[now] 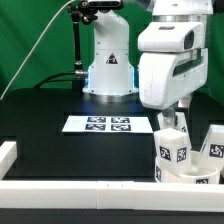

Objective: Assemble stool

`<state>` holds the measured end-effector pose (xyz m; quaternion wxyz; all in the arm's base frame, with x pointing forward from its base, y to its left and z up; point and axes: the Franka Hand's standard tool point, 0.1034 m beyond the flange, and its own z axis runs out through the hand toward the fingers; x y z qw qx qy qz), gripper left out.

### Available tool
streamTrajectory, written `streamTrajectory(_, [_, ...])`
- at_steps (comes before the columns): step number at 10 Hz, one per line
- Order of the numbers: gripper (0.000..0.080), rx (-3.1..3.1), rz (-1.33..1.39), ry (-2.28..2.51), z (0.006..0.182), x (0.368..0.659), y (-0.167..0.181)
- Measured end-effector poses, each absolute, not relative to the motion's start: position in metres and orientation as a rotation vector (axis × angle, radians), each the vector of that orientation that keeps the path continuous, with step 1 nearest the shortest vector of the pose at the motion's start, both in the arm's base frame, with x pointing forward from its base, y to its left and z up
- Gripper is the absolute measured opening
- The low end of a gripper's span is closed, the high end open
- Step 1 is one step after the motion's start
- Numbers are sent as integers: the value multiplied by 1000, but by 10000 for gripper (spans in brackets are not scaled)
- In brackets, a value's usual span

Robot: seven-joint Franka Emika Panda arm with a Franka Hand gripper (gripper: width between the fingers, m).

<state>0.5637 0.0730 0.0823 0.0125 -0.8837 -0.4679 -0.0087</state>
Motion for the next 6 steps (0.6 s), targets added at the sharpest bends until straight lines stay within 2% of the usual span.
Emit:
streamTrajectory(3, [337, -2783, -26, -1400, 82, 564, 73])
streamTrajectory(6, [337, -2953, -39, -810, 80, 562, 71])
